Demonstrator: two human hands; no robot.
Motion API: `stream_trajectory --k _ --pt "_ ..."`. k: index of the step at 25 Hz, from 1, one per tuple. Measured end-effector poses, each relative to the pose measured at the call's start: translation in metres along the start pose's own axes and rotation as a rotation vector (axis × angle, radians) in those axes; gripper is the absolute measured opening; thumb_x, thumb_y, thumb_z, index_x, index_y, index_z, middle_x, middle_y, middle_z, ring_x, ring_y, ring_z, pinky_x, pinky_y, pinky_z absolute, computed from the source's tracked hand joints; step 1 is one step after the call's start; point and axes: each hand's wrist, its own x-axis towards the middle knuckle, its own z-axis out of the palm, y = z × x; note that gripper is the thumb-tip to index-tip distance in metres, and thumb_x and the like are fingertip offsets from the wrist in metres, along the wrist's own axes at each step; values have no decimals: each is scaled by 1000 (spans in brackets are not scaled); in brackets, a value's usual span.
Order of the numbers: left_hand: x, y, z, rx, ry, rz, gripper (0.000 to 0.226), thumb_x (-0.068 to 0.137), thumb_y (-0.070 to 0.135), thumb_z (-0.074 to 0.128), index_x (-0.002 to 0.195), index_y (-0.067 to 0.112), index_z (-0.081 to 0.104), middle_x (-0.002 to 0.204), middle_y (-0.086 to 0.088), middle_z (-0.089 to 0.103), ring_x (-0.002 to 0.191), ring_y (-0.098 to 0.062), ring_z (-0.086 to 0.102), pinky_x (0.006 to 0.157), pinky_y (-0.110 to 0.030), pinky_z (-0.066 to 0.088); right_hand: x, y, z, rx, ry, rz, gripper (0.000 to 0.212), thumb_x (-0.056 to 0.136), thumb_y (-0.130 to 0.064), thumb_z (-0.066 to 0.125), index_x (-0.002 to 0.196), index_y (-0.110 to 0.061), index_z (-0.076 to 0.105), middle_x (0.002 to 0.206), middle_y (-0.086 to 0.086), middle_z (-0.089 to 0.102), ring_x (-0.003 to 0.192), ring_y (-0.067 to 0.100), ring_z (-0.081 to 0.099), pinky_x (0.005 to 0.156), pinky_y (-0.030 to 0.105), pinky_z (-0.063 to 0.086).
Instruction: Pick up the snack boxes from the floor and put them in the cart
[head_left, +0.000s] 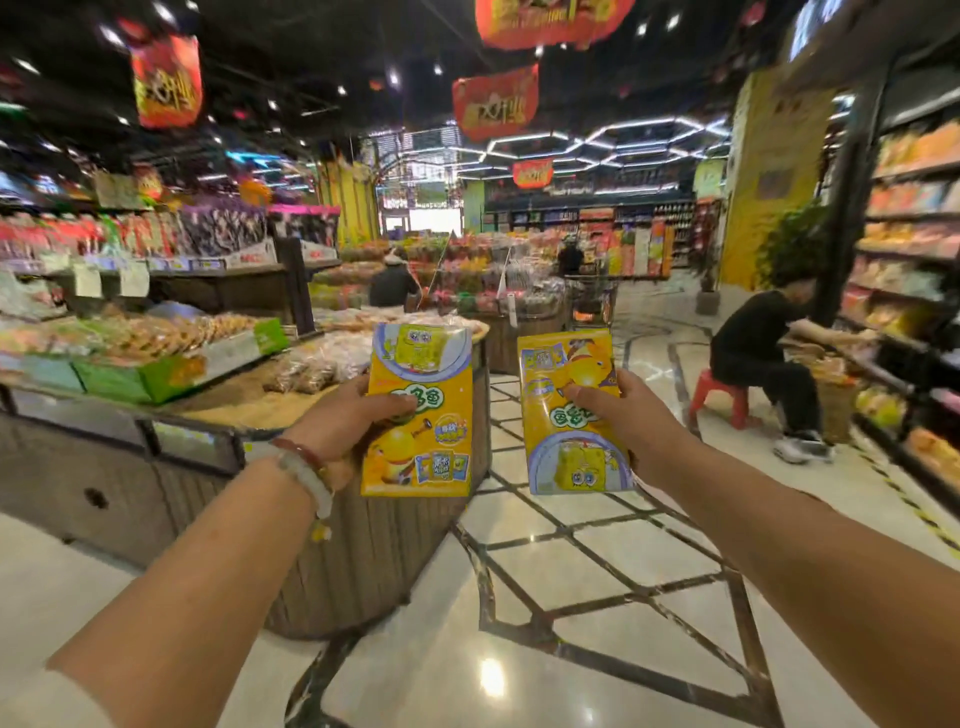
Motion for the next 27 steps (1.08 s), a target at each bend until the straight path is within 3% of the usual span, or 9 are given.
stream_trajectory --k 4,6,11,16,22,25,27 --pt "4 22 23 -54 -72 35 24 88 3 54 111 4 59 80 -10 74 65 -23 71 56 -35 59 -18 -36 -25 -54 78 -44 41 82 -21 72 118 -16 54 108 13 70 91 34 70 81 53 56" --pt "5 25 32 -82 -126 27 24 88 3 55 111 6 59 84 -11 73 67 -24 71 60 -40 60 -37 -53 -33 -68 114 -60 40 83 -20 71 119 -17 54 106 12 71 89 33 71 76 49 58" --pt "0 36 49 -86 -278 22 24 87 3 56 110 9 59 88 -12 73 72 -27 71 67 -45 58 -95 -85 -36 -69 269 -115 39 83 -20 70 118 -16 55 104 12 72 89 34 70 78 50 57" --pt "-15 57 76 -71 -496 31 28 86 4 57 114 7 59 102 -17 70 79 -30 70 71 -49 57 -173 -110 -32 -106 450 -154 39 84 -20 69 120 -17 55 100 9 73 78 27 73 58 35 58" --pt "-70 71 142 -61 -741 16 24 85 6 58 109 7 61 91 -14 73 73 -27 71 68 -47 58 -299 -136 -45 -169 730 -205 39 85 -23 69 121 -21 54 101 9 73 79 28 73 58 35 58" --pt "-118 76 183 -83 -878 19 10 88 4 54 93 10 62 69 -8 73 57 -20 70 54 -41 58 -372 -150 -52 -205 887 -231 42 85 -25 69 123 -20 52 103 10 72 80 29 72 59 37 58" --pt "-155 83 206 -100 -974 14 11 89 6 54 92 13 63 69 -7 73 58 -20 70 52 -41 58 -428 -159 -51 -235 993 -245 44 85 -26 69 124 -19 51 103 11 71 80 29 72 60 38 58"
